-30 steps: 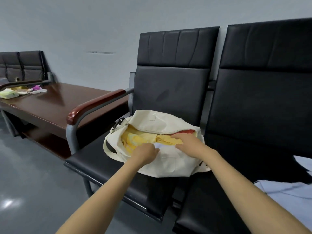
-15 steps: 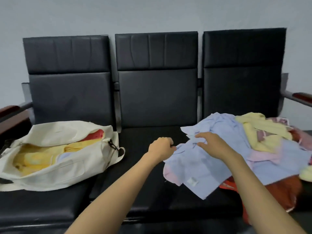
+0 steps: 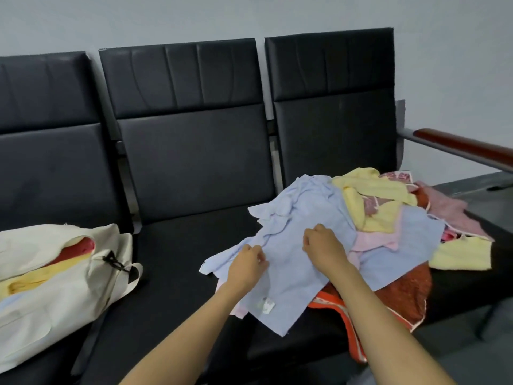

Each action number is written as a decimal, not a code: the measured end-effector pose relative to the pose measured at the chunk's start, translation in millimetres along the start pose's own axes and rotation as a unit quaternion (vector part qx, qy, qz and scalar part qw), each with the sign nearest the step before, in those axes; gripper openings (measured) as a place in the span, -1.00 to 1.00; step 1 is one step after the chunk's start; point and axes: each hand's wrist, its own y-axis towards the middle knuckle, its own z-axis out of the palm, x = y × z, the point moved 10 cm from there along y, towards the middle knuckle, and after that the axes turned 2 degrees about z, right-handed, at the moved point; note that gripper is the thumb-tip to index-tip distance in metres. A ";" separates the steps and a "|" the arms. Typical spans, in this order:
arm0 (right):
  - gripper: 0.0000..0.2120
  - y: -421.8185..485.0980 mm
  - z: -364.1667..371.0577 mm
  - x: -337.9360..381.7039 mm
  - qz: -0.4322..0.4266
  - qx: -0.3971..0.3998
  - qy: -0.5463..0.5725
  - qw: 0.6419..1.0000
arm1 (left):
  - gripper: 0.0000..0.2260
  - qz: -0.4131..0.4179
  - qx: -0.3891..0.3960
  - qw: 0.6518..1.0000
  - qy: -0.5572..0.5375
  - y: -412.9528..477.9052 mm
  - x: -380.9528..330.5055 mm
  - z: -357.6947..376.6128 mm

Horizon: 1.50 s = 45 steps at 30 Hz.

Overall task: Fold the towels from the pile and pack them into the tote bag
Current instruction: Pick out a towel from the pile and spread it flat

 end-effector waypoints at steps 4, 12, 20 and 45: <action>-0.80 -2.7 1.2 9.8 -0.017 -0.001 -0.014 1.000 | -0.84 0.011 -0.023 0.998 -0.064 -1.4 6.4 -13.4; -0.42 -27.7 32.9 88.2 -0.166 0.063 0.032 0.984 | -0.85 -0.052 -0.170 0.950 -0.256 -47.0 53.6 -99.0; -0.50 -68.8 80.0 187.2 -0.274 0.141 0.071 0.949 | -0.83 -0.200 -0.212 0.907 -0.304 -114.0 166.4 -123.1; -0.89 -54.7 36.5 151.2 0.022 0.149 0.680 0.718 | -0.86 -0.118 -0.142 0.933 -0.310 -126.8 156.2 -118.0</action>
